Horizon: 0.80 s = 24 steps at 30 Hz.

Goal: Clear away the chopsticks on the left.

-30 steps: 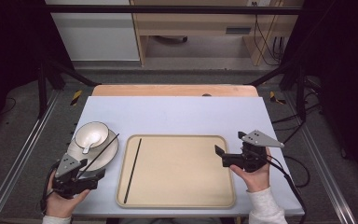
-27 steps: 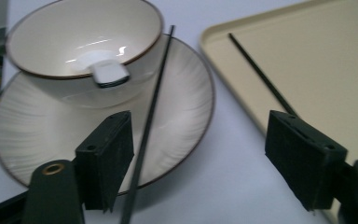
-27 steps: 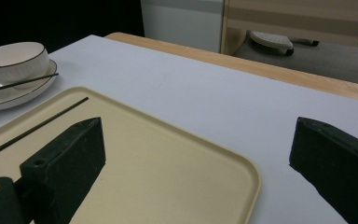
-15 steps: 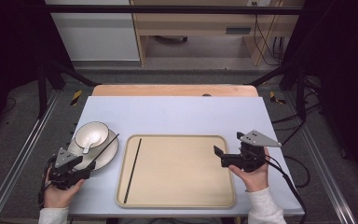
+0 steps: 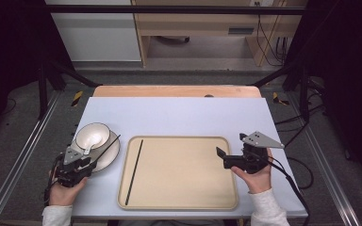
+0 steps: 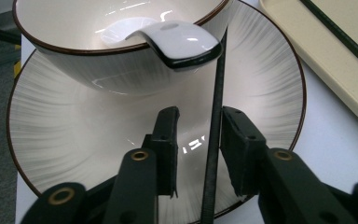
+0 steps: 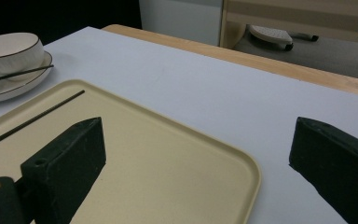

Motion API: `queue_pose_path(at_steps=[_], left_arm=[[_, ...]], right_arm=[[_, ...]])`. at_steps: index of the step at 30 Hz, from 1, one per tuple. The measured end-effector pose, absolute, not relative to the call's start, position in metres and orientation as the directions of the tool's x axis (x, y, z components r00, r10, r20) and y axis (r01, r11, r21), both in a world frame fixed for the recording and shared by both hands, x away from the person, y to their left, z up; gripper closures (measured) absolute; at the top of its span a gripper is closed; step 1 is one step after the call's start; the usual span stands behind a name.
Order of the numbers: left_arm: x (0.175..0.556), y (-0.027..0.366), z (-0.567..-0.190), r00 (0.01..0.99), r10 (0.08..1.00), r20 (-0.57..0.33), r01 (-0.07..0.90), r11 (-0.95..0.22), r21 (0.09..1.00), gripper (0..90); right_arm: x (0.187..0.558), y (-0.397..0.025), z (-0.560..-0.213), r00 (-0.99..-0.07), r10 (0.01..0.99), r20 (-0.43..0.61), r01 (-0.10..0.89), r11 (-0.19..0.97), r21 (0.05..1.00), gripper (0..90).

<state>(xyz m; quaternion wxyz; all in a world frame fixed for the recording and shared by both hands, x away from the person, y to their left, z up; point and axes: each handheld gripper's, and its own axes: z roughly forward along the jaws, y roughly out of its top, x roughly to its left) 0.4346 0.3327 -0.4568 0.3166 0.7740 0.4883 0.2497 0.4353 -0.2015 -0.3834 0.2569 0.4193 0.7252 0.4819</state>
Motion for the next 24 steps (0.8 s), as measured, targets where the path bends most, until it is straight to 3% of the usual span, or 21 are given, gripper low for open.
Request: queue_pose_path(at_steps=[9, 24], left_arm=[[0.4336, 0.3297, -0.4566, 0.415, 0.908, 0.056, 0.597, -0.318, 0.737, 81.8], [0.4312, 0.3244, -0.4554, 0.433, 0.9, 0.044, 0.593, -0.321, 0.739, 85.4]], right_arm=[[0.435, -0.2021, -0.383, -0.514, 0.858, 0.03, 0.359, 0.184, 0.915, 3.8], [0.4348, -0.2037, -0.3823, -0.511, 0.859, 0.033, 0.359, 0.178, 0.916, 3.7]])
